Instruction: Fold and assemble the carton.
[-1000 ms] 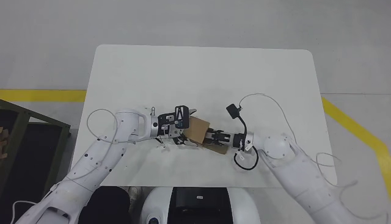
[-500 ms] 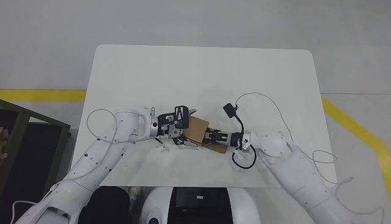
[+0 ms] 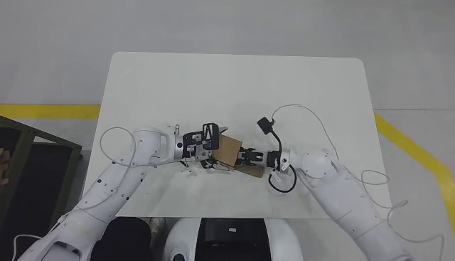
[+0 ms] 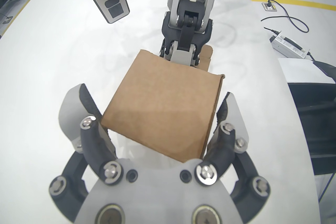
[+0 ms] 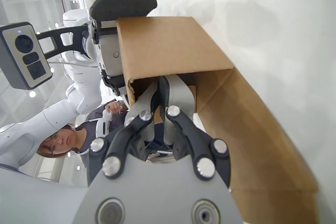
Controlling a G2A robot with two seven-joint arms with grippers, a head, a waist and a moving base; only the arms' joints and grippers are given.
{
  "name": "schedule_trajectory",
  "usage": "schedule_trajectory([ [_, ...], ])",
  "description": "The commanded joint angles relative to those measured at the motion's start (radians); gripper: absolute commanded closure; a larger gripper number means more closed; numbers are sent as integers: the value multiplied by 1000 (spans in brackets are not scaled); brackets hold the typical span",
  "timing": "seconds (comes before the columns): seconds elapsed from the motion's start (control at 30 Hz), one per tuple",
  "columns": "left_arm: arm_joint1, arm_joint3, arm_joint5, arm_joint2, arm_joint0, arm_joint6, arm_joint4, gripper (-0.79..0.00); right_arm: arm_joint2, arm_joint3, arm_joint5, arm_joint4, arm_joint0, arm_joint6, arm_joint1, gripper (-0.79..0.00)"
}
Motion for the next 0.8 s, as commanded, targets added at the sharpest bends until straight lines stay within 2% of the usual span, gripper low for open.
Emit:
schedule_trajectory([
  [0.0,0,-1,0,0,0,-1,0,-785,-1,2,-1,0,0,1,-1,0],
  [0.53,-1,2,4,4,-1,-1,-1,-785,26,-27,5,-24,-16,12,4,0],
  [0.77,-1,7,4,4,-2,3,-2,-785,90,-62,23,-49,-48,38,25,0],
])
